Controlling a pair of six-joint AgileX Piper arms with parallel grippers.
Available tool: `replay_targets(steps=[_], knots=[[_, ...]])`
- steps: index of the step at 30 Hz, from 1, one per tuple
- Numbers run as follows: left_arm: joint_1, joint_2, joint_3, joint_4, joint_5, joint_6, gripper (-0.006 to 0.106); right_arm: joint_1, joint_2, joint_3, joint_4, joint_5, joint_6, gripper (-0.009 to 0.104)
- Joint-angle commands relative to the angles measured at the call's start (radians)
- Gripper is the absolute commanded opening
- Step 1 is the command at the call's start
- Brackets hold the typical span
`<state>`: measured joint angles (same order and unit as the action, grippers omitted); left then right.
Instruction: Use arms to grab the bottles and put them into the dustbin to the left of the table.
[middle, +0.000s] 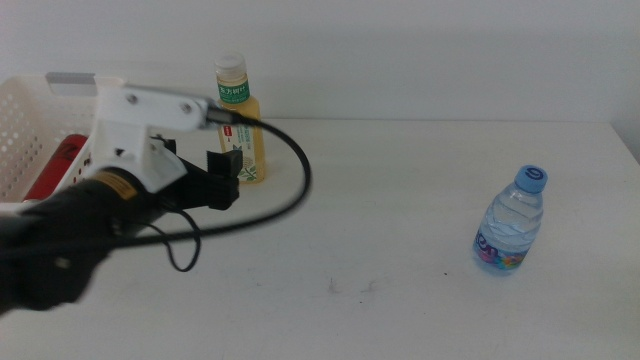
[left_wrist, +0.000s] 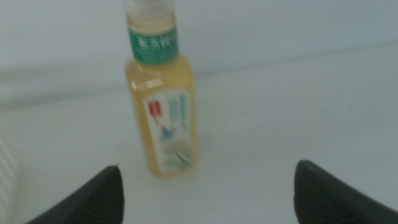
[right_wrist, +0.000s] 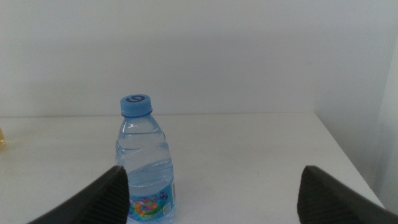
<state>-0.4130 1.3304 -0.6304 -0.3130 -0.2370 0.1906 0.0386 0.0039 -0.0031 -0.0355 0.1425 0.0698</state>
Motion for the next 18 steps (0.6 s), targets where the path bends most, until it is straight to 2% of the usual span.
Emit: replay_targets(steps=[1, 9, 14, 18], knots=[[-0.024, 0.059, 0.022, -0.098, -0.207, 0.112, 0.094, 0.001, -0.004, 0.003, -0.002, -0.008, -0.007, 0.093], [-0.027, 0.394, 0.01, -0.089, -0.673, 0.116, 0.094, 0.001, -0.004, 0.003, -0.002, -0.008, -0.007, 0.093], [-0.027, 0.56, -0.016, 0.042, -0.898, 0.107, 0.094, 0.001, -0.004, 0.003, -0.002, -0.008, -0.007, 0.093], [-0.027, 0.659, -0.062, 0.089, -0.984, 0.009, 0.094, 0.001, -0.004, 0.003, -0.002, -0.008, -0.007, 0.093]])
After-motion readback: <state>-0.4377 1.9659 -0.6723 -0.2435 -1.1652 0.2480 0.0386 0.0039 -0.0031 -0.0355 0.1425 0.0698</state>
